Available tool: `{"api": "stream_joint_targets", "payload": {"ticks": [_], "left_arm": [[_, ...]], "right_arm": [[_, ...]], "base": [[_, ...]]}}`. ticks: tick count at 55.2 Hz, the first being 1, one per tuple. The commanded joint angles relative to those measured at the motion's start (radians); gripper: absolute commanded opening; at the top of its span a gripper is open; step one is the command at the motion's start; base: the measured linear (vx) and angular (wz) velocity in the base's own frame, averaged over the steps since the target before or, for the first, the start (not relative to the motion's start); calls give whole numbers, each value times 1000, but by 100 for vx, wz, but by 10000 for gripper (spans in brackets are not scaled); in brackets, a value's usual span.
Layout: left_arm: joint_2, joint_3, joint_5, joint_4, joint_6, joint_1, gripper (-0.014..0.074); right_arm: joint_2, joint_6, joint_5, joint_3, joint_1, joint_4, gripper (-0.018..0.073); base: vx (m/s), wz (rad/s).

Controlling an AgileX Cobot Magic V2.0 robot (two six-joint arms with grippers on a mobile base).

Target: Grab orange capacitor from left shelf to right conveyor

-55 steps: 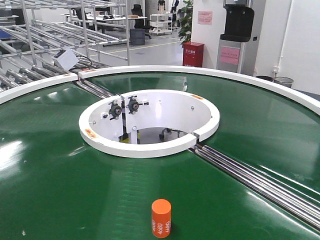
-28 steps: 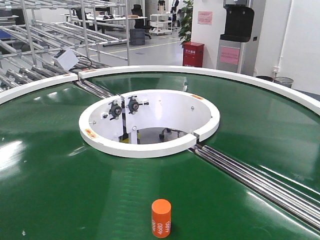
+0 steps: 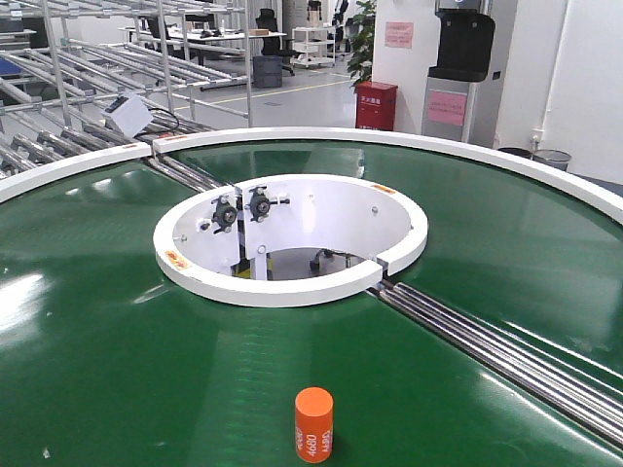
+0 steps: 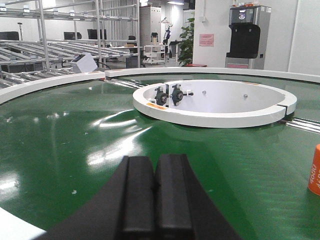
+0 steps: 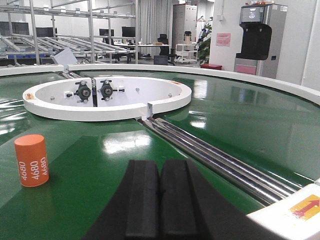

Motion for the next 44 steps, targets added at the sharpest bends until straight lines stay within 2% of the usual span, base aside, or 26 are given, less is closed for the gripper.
{"api": "stream_joint_targets", "payload": {"ticks": [1,44], "left_arm": [[-11,32,-82,-7,-6,-5,-6],[-11,32,-82,-7,-6,-5,-6]], "right_arm": [[-12,-3,-85,8,-4,-11,-11],[-11,-10,-85,8,-8,-7,-9]], "base": [[0,0],[0,0]]}}
